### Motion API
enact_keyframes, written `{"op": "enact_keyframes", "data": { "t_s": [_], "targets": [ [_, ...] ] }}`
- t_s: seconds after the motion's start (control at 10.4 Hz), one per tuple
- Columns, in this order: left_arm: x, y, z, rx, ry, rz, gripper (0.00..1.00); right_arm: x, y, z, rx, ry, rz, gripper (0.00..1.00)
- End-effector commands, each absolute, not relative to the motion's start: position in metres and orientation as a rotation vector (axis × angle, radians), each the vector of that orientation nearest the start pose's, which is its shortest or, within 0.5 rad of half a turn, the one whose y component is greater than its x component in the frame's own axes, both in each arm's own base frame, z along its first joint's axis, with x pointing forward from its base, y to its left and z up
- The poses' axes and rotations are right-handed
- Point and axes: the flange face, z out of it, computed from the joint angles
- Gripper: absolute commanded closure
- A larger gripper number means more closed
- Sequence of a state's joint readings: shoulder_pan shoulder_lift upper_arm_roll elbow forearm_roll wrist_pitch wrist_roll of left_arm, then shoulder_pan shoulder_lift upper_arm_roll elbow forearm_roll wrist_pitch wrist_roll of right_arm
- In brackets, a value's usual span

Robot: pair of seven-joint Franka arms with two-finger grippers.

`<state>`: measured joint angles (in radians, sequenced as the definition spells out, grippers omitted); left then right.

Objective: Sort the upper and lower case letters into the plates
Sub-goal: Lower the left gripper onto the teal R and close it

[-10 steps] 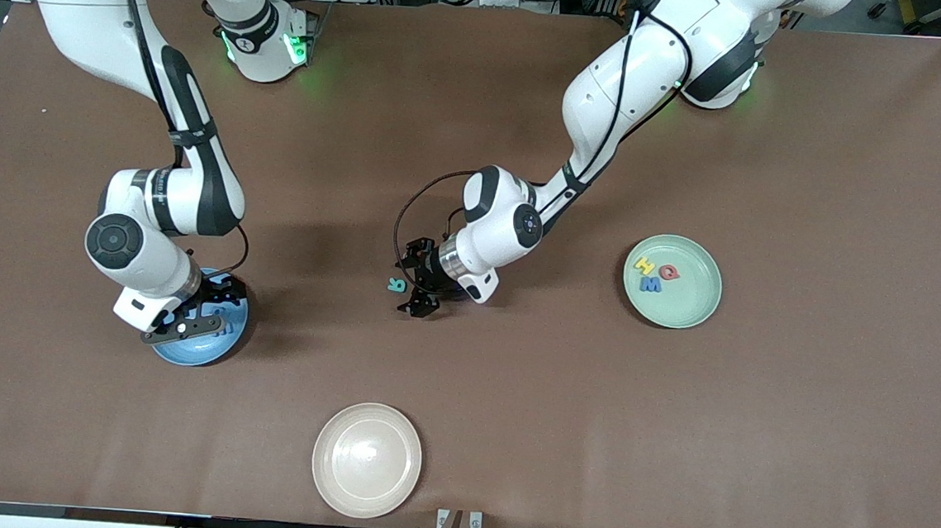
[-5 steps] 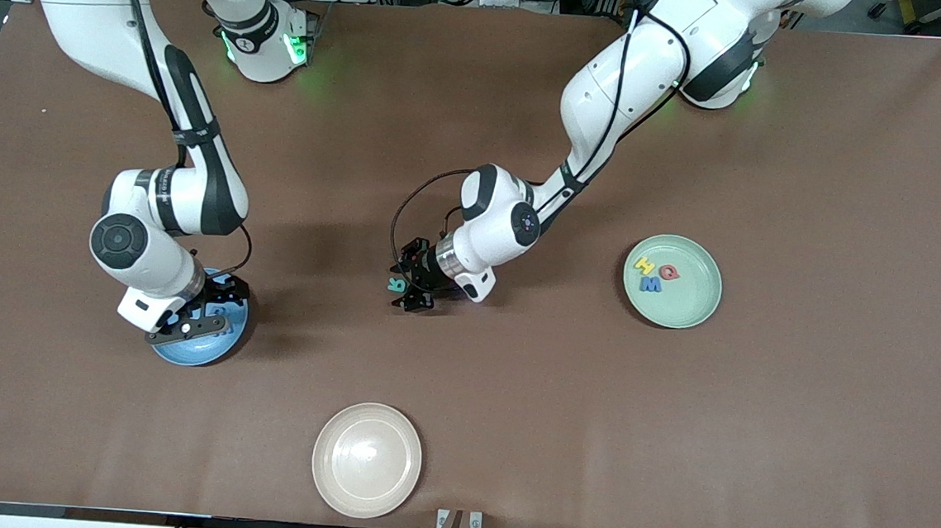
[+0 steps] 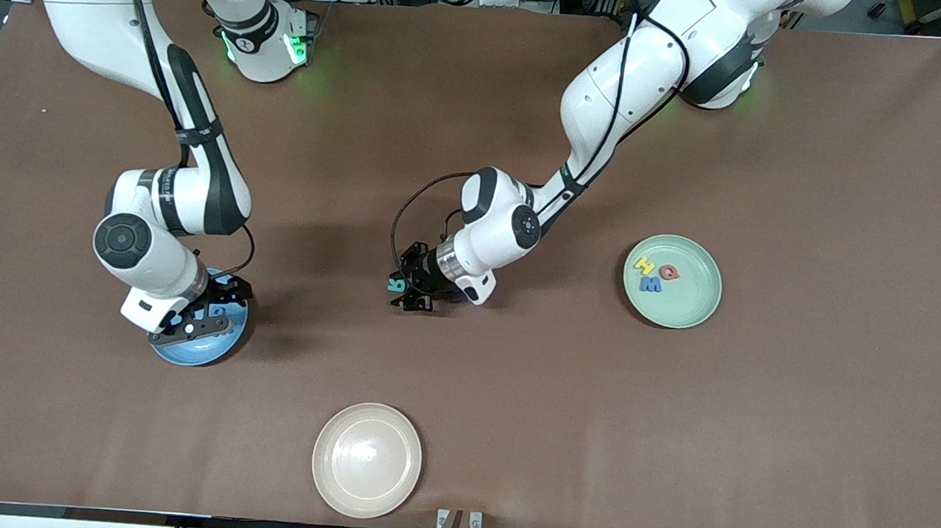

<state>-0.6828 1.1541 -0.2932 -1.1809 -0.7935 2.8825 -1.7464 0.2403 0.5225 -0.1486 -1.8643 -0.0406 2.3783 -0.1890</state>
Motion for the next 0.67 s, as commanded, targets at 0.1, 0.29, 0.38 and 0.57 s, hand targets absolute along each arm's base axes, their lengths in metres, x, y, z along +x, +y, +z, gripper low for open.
{"op": "enact_keyframes", "data": {
  "t_s": [0.1,0.29,0.38,0.57],
  "targets": [
    [0.537,-0.57,0.13,1.557,1.884,-0.643,0.6,0.641,0.068,0.242,-3.206,-0.533,0.012,0.0],
    [0.539,-0.568,0.131,1.555,1.887,-0.644,0.68,0.642,0.067,0.243,-3.206,-0.53,0.01,0.0],
    [0.541,-0.566,0.13,1.551,1.892,-0.645,0.73,0.642,0.067,0.243,-3.206,-0.53,0.01,0.0],
    [0.55,-0.56,0.137,1.538,1.895,-0.65,0.79,0.642,0.068,0.243,-3.206,-0.533,0.01,0.0]
  ]
}}
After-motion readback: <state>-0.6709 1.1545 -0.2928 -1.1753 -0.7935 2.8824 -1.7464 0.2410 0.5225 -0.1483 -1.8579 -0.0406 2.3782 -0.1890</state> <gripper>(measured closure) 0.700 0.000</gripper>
